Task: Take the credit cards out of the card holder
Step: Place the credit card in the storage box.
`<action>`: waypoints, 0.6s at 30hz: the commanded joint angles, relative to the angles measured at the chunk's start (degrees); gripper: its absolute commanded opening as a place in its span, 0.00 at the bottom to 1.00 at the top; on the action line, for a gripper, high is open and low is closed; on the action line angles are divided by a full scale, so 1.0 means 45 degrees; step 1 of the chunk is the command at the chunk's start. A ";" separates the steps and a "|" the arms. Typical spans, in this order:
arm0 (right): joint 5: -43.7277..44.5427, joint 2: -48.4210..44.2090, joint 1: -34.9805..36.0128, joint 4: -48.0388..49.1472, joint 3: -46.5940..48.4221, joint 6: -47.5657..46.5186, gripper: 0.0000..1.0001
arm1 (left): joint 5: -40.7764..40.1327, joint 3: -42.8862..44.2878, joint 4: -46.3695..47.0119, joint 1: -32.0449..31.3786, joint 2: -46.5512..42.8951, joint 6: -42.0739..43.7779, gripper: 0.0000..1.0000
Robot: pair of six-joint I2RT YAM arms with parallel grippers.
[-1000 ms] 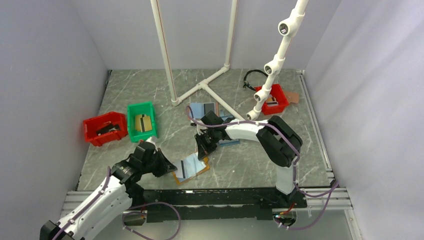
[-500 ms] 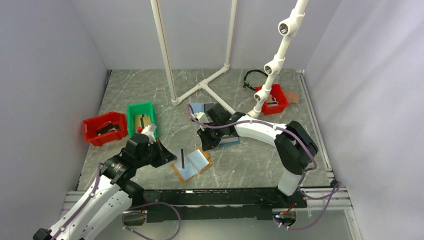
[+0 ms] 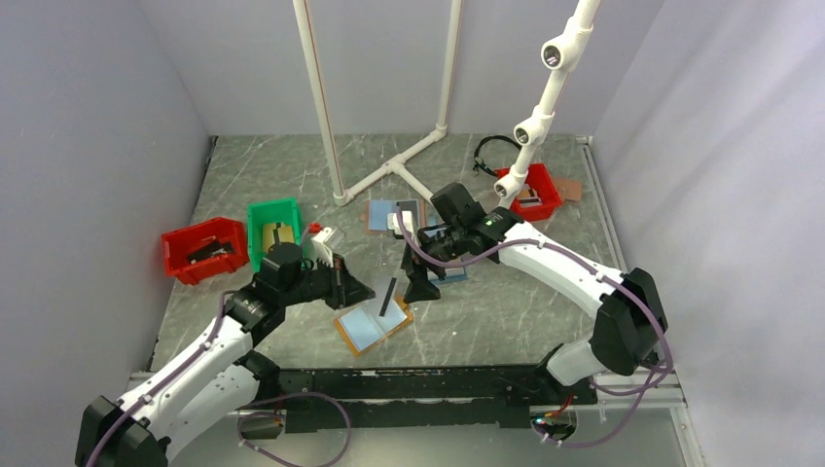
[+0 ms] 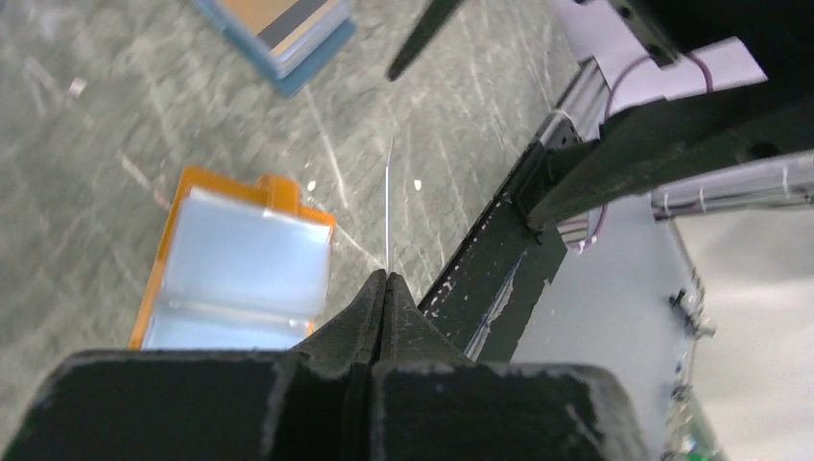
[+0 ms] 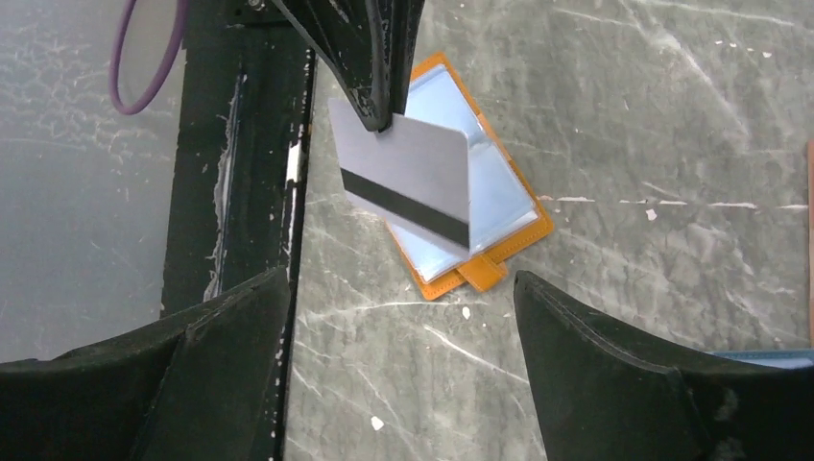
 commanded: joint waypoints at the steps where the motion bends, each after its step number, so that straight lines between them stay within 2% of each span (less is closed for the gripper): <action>1: -0.1187 -0.0204 -0.0334 -0.0498 0.0000 -0.1217 0.90 | 0.1954 -0.0042 0.2746 -0.0269 0.0408 0.1920 0.00; 8: -0.1662 0.0154 -0.0460 -0.0895 0.0125 -0.1496 0.91 | 0.1861 0.0255 0.3348 -0.1169 0.1239 0.2418 0.00; 13: -0.2029 0.0414 -0.0442 -0.0956 0.0101 -0.1408 0.87 | 0.1617 0.0474 0.3443 -0.1682 0.1606 0.2629 0.00; 15: -0.2123 0.0573 -0.0422 -0.1041 0.0161 -0.1366 0.81 | 0.1568 0.0521 0.3455 -0.1745 0.1616 0.2684 0.00; 17: -0.2301 0.0728 -0.0422 -0.1304 0.0305 -0.1497 0.67 | 0.1448 0.0564 0.3323 -0.1756 0.1547 0.2768 0.00; 18: -0.2371 0.0785 -0.0422 -0.1408 0.0360 -0.1565 0.57 | 0.1402 0.0566 0.3285 -0.1757 0.1489 0.2798 0.00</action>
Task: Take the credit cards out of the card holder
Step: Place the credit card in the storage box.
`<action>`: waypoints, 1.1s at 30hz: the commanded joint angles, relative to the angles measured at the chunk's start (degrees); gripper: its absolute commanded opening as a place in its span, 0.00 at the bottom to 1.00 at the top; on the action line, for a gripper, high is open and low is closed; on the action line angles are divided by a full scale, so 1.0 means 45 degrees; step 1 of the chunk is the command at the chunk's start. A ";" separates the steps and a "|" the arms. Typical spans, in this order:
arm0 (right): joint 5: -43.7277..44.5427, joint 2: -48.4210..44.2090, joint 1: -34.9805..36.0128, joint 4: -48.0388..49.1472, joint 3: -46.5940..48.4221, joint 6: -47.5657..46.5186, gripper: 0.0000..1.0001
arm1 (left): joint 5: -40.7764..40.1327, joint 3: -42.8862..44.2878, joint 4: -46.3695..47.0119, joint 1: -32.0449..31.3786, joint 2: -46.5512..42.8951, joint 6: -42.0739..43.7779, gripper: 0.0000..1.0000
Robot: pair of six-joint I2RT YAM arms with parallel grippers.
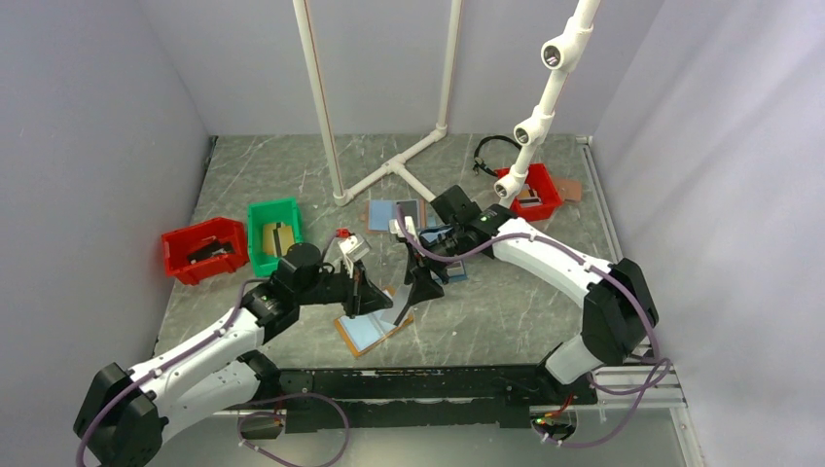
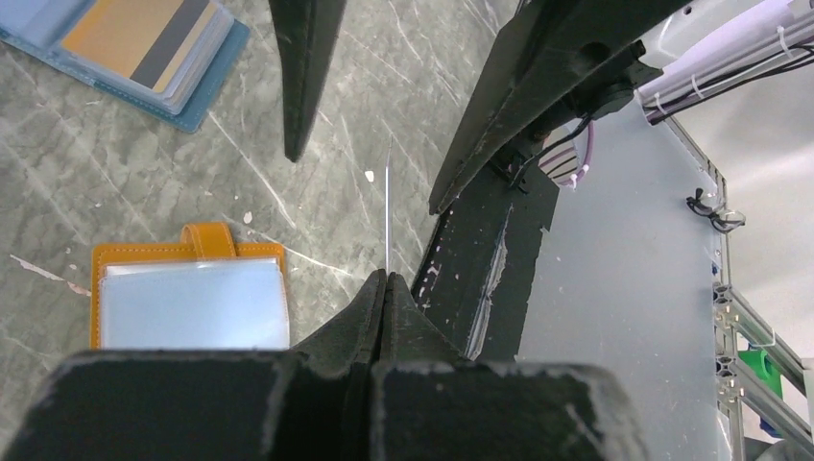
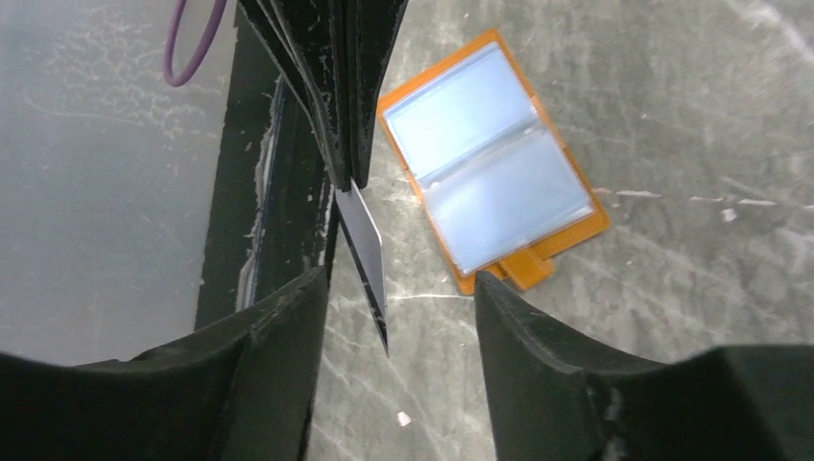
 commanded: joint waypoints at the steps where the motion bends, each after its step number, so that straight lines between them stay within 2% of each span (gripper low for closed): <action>1: -0.0943 0.0246 0.0011 -0.0545 0.0418 -0.0520 0.45 | -0.0044 0.0561 0.0589 -0.0067 -0.0202 0.0637 0.00; 3: -0.1155 0.0332 0.0011 -0.0829 0.0533 -0.0741 0.16 | -0.0170 0.0491 0.0581 -0.0081 -0.0323 0.0659 0.00; 4: -0.1303 0.0369 0.0011 -0.1045 0.0608 -0.0921 0.05 | -0.0225 0.0470 0.0551 -0.0076 -0.0350 0.0653 0.00; 5: -0.1339 0.0371 0.0011 -0.1219 0.0671 -0.1083 0.00 | -0.0392 0.0460 0.0458 -0.0075 -0.0402 0.0598 0.00; 6: -0.1333 0.0352 0.0025 -0.1465 0.0757 -0.1407 0.00 | -0.0706 0.0495 0.0209 -0.0080 -0.0475 0.0462 0.04; 7: -0.1250 0.0322 0.0030 -0.1816 0.0851 -0.1749 0.00 | -0.1202 0.0580 -0.0163 -0.0063 -0.0610 0.0282 0.13; 9: -0.0818 0.0198 0.0025 -0.2781 0.1013 -0.2755 0.00 | -0.2497 0.0998 -0.1336 -0.0067 -0.0964 -0.0080 0.35; 13: 0.0415 -0.0825 -0.0017 -0.3599 0.0546 -0.4320 0.00 | -0.5501 0.1889 -0.4017 -0.0067 -0.2115 -0.0830 0.85; 14: 0.0748 -0.1187 -0.0027 -0.3672 0.0241 -0.4672 0.00 | -0.6045 0.2087 -0.4469 -0.0047 -0.2400 -0.0993 0.94; 15: 0.1003 -0.1589 -0.0043 -0.3715 -0.0056 -0.4972 0.00 | -0.6303 0.2303 -0.4847 -0.0032 -0.2604 -0.1001 0.99; 20: 0.1336 -0.3481 -0.1343 -0.4280 -0.1247 -0.6222 0.00 | -0.6001 0.4043 -0.6687 0.0050 -0.2020 0.0214 0.99; 26: 0.1638 -0.4463 -0.3297 -0.6021 -0.1620 -0.7439 0.00 | -0.7361 0.6116 -0.9454 0.0109 0.0208 0.2590 0.99; 30: 0.1755 -0.4889 -0.4379 -0.7129 -0.1982 -0.7792 0.00 | -0.8192 0.6326 -0.9898 0.0109 0.1084 0.3713 0.99; 33: 0.2002 -0.5706 -0.5690 -0.7136 -0.2389 -0.7807 0.00 | -0.8332 0.5690 -0.9320 0.0130 0.1154 0.4027 1.00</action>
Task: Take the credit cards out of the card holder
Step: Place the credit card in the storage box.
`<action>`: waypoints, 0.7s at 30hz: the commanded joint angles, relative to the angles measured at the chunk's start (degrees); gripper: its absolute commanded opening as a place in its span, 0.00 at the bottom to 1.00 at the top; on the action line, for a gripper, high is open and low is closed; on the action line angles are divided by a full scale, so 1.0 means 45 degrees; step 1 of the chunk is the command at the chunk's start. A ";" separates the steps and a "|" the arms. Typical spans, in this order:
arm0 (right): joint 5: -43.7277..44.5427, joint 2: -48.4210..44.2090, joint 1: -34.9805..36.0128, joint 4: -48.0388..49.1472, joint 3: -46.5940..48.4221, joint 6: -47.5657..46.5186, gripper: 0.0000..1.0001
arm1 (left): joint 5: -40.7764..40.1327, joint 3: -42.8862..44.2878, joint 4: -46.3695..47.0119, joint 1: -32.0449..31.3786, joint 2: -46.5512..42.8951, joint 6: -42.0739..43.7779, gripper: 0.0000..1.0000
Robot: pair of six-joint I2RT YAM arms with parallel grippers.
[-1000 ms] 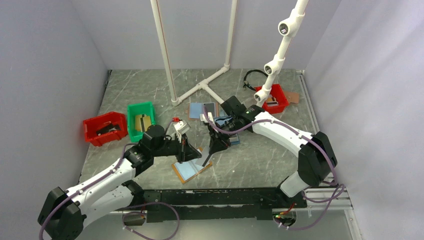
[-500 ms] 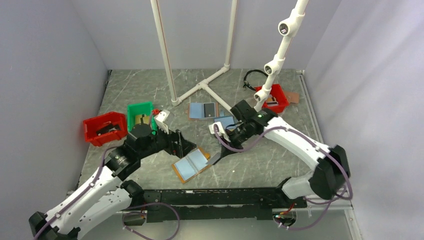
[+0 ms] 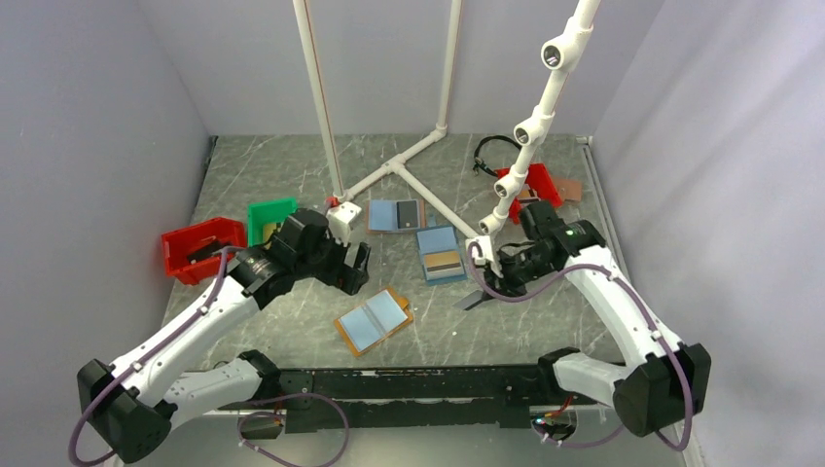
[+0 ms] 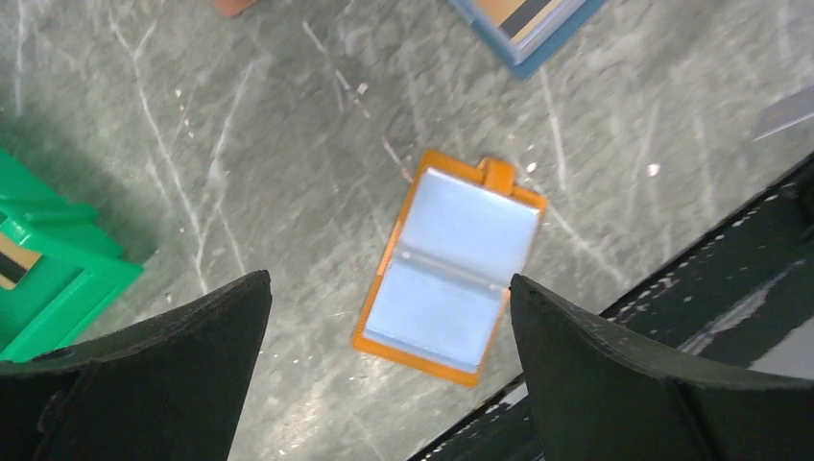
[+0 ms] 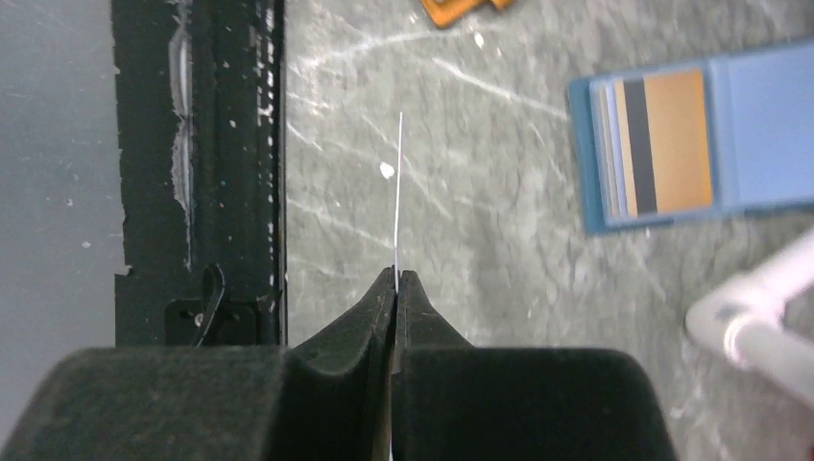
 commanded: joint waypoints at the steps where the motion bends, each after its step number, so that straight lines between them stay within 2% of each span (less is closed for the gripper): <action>1: 0.0432 -0.1226 -0.1841 -0.0868 -0.0478 -0.0731 0.00 | -0.0726 -0.0565 0.0118 0.0066 -0.0120 0.1464 0.99; 6: 0.1012 -0.1317 -0.4547 -0.1593 -0.0720 -0.1908 0.00 | -0.0160 -0.0967 0.0502 0.0351 -0.0178 0.1630 0.98; 12: 0.0880 -0.0046 -0.8337 -0.1273 -0.0358 -0.2525 0.00 | 0.0375 -0.0982 0.0520 0.0488 -0.0230 0.1538 0.97; 16: 0.0847 0.0965 -0.9583 0.0157 0.0271 -0.0950 0.00 | 0.0478 -0.1090 0.0606 0.0609 -0.0521 0.1493 0.97; 21: 0.1327 0.1841 -0.9769 0.2981 0.1028 0.2326 0.00 | 0.0529 -0.1175 0.0684 0.0827 -0.0815 0.1436 0.97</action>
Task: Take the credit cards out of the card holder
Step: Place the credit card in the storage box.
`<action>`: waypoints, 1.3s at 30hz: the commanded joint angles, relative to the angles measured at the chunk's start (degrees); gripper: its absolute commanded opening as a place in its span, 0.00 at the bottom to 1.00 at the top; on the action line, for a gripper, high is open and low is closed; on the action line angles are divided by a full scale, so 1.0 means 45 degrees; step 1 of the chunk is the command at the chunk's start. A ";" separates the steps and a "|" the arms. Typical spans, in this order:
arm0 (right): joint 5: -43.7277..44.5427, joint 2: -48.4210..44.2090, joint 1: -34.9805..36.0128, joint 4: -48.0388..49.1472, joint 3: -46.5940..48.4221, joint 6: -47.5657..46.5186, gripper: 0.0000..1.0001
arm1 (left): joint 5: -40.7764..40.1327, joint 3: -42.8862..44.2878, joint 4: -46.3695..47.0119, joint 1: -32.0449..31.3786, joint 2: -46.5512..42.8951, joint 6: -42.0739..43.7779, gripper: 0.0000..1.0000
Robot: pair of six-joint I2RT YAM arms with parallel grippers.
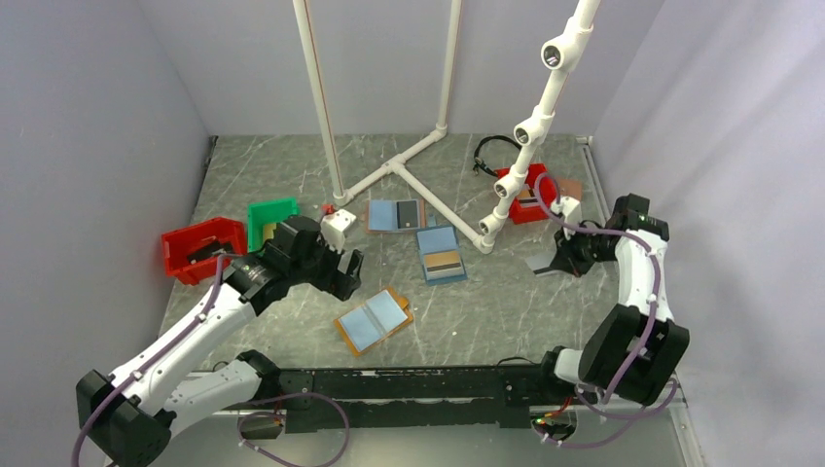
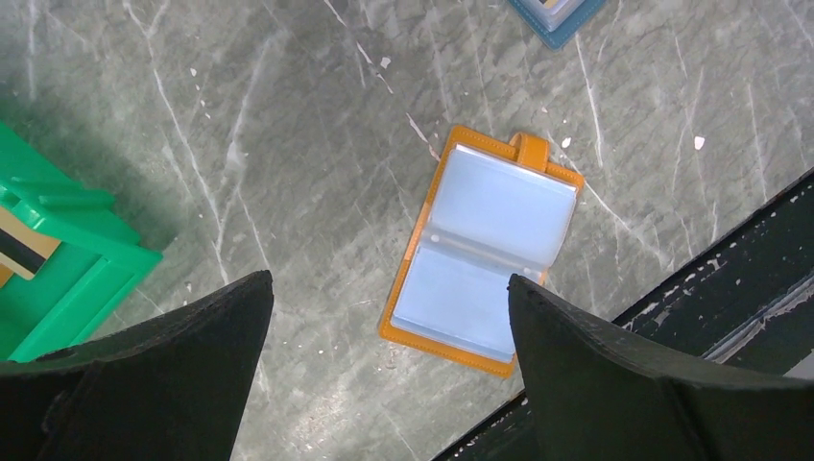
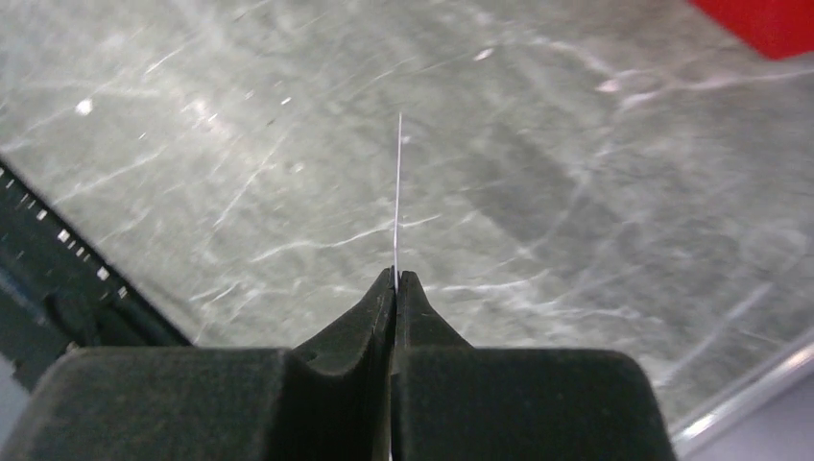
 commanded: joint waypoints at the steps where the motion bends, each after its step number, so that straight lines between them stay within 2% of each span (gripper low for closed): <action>1: 0.0186 0.0484 -0.0107 0.2961 0.1202 0.2888 0.00 | 0.0246 -0.0035 0.0500 0.0181 -0.0452 0.0186 0.97; 5: 0.0391 0.1365 -0.0166 0.4046 0.2229 0.4510 0.00 | 0.0277 -0.0058 0.0541 0.0348 -0.0581 0.0170 0.97; 23: -0.0175 0.4802 -0.0099 0.5740 0.5809 0.8831 0.00 | 0.0397 -0.0081 0.0609 0.0782 -0.0693 0.0147 0.97; 39: 0.0252 0.7407 0.1537 0.5004 0.8621 0.9779 0.00 | 0.0405 -0.0097 0.0609 0.0909 -0.0653 0.0138 0.97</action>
